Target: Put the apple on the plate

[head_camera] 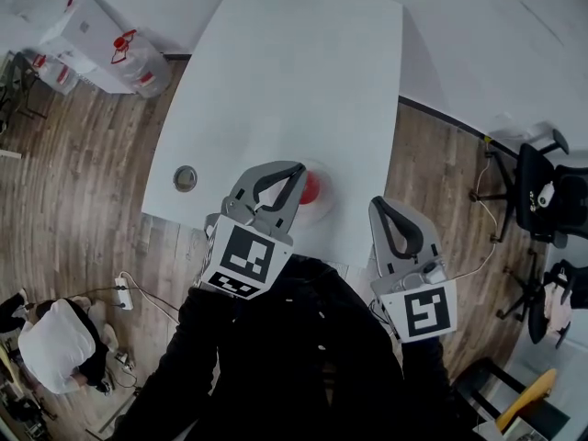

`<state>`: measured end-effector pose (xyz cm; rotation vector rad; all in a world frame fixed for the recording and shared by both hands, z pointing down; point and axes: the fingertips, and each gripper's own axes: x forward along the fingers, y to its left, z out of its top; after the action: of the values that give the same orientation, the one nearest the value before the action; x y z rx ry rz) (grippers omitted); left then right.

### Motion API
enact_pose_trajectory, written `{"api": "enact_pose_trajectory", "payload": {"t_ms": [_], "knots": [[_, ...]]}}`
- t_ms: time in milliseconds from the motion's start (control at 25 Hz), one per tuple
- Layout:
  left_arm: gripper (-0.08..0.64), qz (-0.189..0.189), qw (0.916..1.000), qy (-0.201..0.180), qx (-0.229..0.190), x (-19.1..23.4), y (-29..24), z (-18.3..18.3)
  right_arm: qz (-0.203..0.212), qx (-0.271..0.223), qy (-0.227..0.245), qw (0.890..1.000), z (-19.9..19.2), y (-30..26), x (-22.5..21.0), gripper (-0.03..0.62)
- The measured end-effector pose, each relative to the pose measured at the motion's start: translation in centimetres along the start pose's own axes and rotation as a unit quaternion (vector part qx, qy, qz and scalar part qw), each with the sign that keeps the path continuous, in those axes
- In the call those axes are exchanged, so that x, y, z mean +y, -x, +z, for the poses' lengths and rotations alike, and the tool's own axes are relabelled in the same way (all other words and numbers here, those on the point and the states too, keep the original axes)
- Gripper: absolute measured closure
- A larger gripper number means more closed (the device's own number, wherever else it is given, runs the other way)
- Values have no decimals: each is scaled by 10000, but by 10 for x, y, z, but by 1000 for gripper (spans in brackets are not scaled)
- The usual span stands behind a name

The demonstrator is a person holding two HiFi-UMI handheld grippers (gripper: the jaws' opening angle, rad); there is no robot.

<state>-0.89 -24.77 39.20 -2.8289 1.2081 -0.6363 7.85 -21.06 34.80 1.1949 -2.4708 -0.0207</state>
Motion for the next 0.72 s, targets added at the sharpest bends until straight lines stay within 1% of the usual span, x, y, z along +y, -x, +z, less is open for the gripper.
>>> {"api": "enact_pose_trajectory", "payload": {"t_ms": [120, 240, 440, 720], "knots": [[546, -105, 9997, -54, -223, -3, 6, 22, 25, -78, 58, 9999, 5, -1, 0, 552], [545, -102, 9994, -60, -326, -7, 12, 32, 36, -138, 91, 9999, 9, 0, -1, 552], [546, -182, 9991, -56, -385, -11, 19, 39, 0, -125, 179, 9998, 12, 1, -2, 552], [546, -298, 9989, -114, -355, -16, 20, 36, -46, -101, 203, 9997, 11, 2, -2, 552]]}}
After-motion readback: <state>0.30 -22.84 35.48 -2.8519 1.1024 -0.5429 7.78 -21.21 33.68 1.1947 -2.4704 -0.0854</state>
